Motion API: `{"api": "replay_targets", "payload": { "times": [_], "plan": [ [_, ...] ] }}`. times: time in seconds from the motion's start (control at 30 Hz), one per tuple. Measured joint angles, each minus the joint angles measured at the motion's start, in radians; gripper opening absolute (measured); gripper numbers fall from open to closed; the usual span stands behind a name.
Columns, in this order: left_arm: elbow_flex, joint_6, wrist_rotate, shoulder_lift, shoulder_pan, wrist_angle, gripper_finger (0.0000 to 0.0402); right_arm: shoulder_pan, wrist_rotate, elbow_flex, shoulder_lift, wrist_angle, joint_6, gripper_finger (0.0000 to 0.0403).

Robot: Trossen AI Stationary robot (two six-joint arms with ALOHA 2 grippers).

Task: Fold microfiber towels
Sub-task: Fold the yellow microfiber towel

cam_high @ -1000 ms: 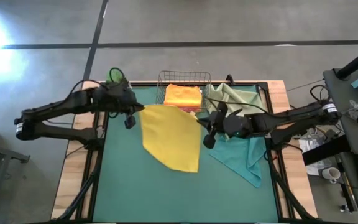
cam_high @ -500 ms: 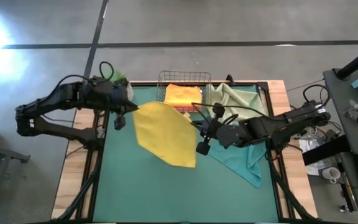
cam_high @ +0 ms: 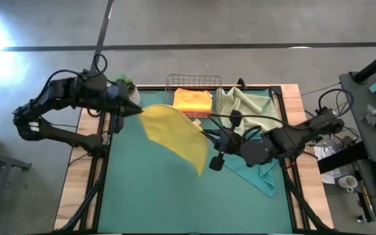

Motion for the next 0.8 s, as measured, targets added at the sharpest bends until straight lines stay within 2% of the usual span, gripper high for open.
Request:
{"api": "replay_targets", "payload": {
  "times": [0.1,0.13,0.17,0.23,0.3,0.37,0.5,0.53,0.57,0.6,0.63,0.67,0.7,0.73,0.77,0.8],
  "plan": [
    [-0.022,0.001,0.016,0.012,-0.018,-0.016,0.0,0.008,0.001,0.009,0.002,0.0,-0.003,0.0008],
    [-0.024,-0.046,0.007,0.02,-0.021,-0.022,0.0,0.007,0.003,0.012,0.005,-0.002,-0.001,0.0008],
    [-0.022,-0.09,0.024,0.031,-0.03,0.007,0.0,0.008,0.003,0.013,0.009,-0.001,0.004,0.0008],
    [0.001,-0.051,0.049,0.052,-0.071,0.074,0.0,0.01,0.003,0.013,0.02,-0.003,0.009,0.0008],
    [0.005,0.047,-0.058,0.058,-0.118,0.055,0.0,0.011,0.003,0.012,0.023,-0.017,0.013,0.0008],
    [0.004,0.058,-0.158,0.074,-0.127,0.011,0.0,0.012,0.012,0.01,0.023,-0.018,0.022,0.0008],
    [0.064,0.089,-0.117,0.122,-0.148,0.047,0.0,0.017,0.038,0.01,0.02,-0.016,0.027,0.0008],
    [0.065,0.135,-0.162,0.126,-0.163,0.021,0.0,0.018,0.049,0.01,0.02,-0.017,0.026,0.0008],
    [0.06,0.161,-0.249,0.123,-0.167,-0.019,0.0,0.018,0.055,0.011,0.021,-0.019,0.018,0.0008],
    [0.055,0.146,-0.333,0.126,-0.161,-0.055,0.0,0.018,0.056,0.014,0.023,-0.018,0.01,0.0008],
    [0.057,0.106,-0.355,0.144,-0.147,-0.056,0.0,0.018,0.059,0.017,0.024,-0.014,0.006,0.0008],
    [0.072,0.077,-0.284,0.155,-0.141,-0.029,0.0,0.018,0.059,0.017,0.024,-0.012,0.006,0.0008],
    [0.084,0.076,-0.17,0.16,-0.145,0.008,0.0,0.018,0.059,0.017,0.024,-0.015,0.007,0.0008],
    [0.089,0.112,-0.089,0.168,-0.167,0.023,0.0,0.018,0.059,0.017,0.024,-0.016,0.012,0.0008],
    [0.092,0.169,-0.065,0.181,-0.201,0.016,0.0,0.018,0.059,0.017,0.024,-0.017,0.018,0.0008],
    [0.092,0.213,-0.134,0.179,-0.22,-0.002,0.0,0.018,0.06,0.017,0.025,-0.016,0.017,0.0008]
  ]
}}
